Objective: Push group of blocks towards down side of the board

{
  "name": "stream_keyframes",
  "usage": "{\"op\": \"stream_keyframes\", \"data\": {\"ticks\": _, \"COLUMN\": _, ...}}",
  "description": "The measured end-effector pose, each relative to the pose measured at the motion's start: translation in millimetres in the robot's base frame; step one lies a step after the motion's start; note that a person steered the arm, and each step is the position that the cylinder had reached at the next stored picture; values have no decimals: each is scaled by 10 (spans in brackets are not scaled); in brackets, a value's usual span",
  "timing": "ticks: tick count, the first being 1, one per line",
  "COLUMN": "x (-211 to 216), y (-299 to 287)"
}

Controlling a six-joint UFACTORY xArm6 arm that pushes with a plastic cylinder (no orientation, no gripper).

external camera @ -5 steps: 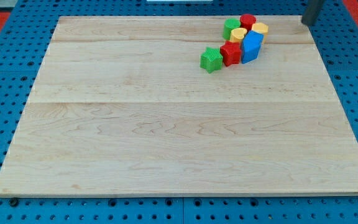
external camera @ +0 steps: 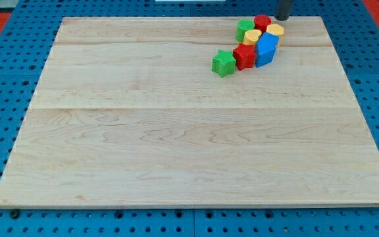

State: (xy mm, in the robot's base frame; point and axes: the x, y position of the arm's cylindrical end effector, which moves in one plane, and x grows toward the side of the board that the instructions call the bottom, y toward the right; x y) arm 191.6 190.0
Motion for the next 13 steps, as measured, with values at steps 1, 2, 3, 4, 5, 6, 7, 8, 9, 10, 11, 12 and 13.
{"op": "stream_keyframes", "data": {"ticks": 1, "x": 1, "y": -474}}
{"op": "stream_keyframes", "data": {"ticks": 2, "x": 671, "y": -302}}
{"op": "stream_keyframes", "data": {"ticks": 3, "x": 1188, "y": -283}}
{"op": "stream_keyframes", "data": {"ticks": 4, "x": 1044, "y": -494}}
{"op": "stream_keyframes", "data": {"ticks": 5, "x": 693, "y": -338}}
{"op": "stream_keyframes", "data": {"ticks": 6, "x": 419, "y": 152}}
{"op": "stream_keyframes", "data": {"ticks": 7, "x": 685, "y": 459}}
{"op": "stream_keyframes", "data": {"ticks": 8, "x": 1085, "y": -50}}
{"op": "stream_keyframes", "data": {"ticks": 9, "x": 687, "y": 8}}
{"op": "stream_keyframes", "data": {"ticks": 10, "x": 56, "y": -239}}
{"op": "stream_keyframes", "data": {"ticks": 11, "x": 164, "y": -493}}
{"op": "stream_keyframes", "data": {"ticks": 12, "x": 875, "y": -817}}
{"op": "stream_keyframes", "data": {"ticks": 13, "x": 806, "y": -842}}
